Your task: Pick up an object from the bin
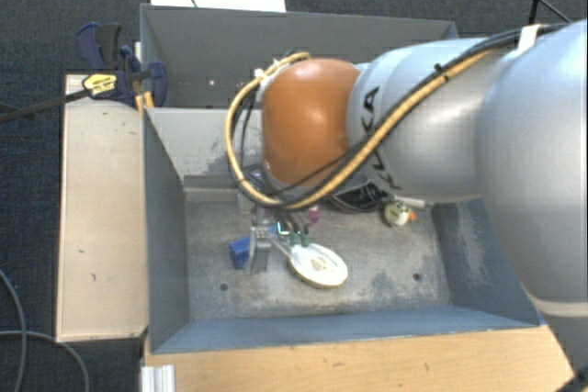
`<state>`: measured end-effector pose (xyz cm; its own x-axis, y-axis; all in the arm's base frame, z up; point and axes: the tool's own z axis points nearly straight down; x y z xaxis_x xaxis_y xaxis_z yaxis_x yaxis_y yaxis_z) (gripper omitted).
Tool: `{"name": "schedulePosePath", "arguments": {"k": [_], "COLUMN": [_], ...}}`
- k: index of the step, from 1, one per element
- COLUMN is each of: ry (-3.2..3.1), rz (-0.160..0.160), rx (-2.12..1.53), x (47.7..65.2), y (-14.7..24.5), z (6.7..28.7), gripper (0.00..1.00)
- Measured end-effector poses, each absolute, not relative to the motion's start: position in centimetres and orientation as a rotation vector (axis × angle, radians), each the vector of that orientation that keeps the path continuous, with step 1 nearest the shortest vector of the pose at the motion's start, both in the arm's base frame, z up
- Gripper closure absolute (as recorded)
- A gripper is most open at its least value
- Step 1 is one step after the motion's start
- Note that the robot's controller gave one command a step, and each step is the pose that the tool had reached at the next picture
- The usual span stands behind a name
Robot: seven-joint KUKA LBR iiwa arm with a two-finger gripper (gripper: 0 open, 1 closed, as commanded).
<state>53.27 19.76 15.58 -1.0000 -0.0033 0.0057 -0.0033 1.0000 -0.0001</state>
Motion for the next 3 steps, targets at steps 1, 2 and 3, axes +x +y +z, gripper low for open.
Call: {"name": "schedulePosePath", "arguments": {"k": [1, 2, 3], "ry": [-3.05, -2.844, -2.492], "rz": [-0.002, -0.001, -0.001], "rx": [0.738, 1.351, 1.922], "x": [56.3, 56.9, 57.2], "y": [20.6, 20.2, 20.5], "z": [6.9, 10.2, 11.2], "gripper": [0.0, 0.0, 0.0]}}
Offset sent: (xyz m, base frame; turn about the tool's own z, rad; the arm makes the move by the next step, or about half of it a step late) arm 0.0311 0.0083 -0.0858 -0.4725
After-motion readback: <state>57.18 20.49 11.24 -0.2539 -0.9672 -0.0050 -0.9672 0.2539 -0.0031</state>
